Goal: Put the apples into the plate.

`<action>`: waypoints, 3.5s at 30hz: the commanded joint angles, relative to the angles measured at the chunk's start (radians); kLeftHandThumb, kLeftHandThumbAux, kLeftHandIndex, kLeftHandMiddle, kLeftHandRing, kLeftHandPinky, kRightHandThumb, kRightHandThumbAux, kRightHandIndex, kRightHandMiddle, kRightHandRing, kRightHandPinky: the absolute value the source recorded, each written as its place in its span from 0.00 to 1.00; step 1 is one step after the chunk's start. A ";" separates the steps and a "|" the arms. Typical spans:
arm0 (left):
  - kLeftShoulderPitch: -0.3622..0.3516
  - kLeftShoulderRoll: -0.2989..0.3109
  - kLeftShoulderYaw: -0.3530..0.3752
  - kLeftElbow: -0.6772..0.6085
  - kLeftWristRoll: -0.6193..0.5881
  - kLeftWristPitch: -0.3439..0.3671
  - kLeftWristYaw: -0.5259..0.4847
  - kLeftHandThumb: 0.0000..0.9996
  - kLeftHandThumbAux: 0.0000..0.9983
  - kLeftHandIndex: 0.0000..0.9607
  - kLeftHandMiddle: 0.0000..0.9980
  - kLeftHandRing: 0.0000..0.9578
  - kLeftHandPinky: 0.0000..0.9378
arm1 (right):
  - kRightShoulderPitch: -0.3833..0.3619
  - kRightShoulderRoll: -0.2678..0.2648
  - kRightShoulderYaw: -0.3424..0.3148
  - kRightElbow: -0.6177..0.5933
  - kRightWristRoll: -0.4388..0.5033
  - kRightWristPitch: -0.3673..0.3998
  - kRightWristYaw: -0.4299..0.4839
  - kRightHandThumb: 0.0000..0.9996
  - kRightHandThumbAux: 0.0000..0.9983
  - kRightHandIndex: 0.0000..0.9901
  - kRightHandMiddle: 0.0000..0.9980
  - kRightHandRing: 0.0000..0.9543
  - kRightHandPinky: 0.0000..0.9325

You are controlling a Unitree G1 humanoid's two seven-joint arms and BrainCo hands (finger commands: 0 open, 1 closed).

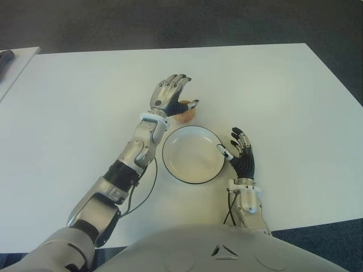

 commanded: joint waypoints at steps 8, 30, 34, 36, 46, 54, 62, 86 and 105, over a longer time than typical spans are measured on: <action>-0.067 -0.002 -0.085 0.204 0.023 -0.113 0.011 0.31 0.32 0.15 0.12 0.12 0.20 | 0.029 0.052 0.016 0.099 0.011 0.060 -0.021 0.46 0.65 0.17 0.19 0.17 0.19; -0.134 -0.061 -0.128 0.493 -0.003 -0.231 0.107 0.31 0.35 0.12 0.14 0.16 0.23 | 0.065 0.052 0.049 0.059 -0.013 0.072 -0.040 0.42 0.69 0.14 0.16 0.15 0.17; -0.140 -0.065 -0.135 0.522 -0.005 -0.239 0.121 0.31 0.35 0.12 0.14 0.16 0.22 | 0.065 0.056 0.049 0.063 -0.017 0.065 -0.051 0.43 0.68 0.14 0.15 0.15 0.17; -0.142 -0.066 -0.138 0.533 -0.007 -0.242 0.126 0.31 0.35 0.12 0.14 0.15 0.22 | 0.064 0.057 0.048 0.065 -0.015 0.063 -0.054 0.43 0.68 0.15 0.15 0.15 0.17; -0.150 -0.065 -0.144 0.578 -0.009 -0.253 0.146 0.29 0.36 0.11 0.14 0.15 0.21 | 0.069 0.051 0.053 0.065 -0.011 0.075 -0.043 0.42 0.68 0.15 0.15 0.14 0.17; -0.176 -0.078 -0.149 0.653 -0.009 -0.262 0.173 0.29 0.36 0.11 0.13 0.14 0.20 | 0.073 0.053 0.051 0.071 0.002 0.061 -0.038 0.40 0.68 0.16 0.17 0.15 0.18; -0.206 -0.091 -0.174 0.771 0.009 -0.294 0.263 0.29 0.39 0.14 0.15 0.16 0.22 | 0.080 0.047 0.047 0.082 0.004 0.029 -0.039 0.41 0.68 0.16 0.19 0.17 0.17; -0.252 -0.113 -0.252 0.945 0.026 -0.301 0.419 0.26 0.53 0.19 0.21 0.22 0.26 | 0.108 0.041 0.040 0.046 0.018 0.057 -0.021 0.42 0.67 0.15 0.17 0.14 0.14; -0.259 -0.130 -0.272 1.015 0.010 -0.264 0.386 0.22 0.55 0.16 0.19 0.19 0.24 | 0.119 0.042 0.035 0.047 0.023 0.031 -0.024 0.42 0.67 0.14 0.16 0.14 0.15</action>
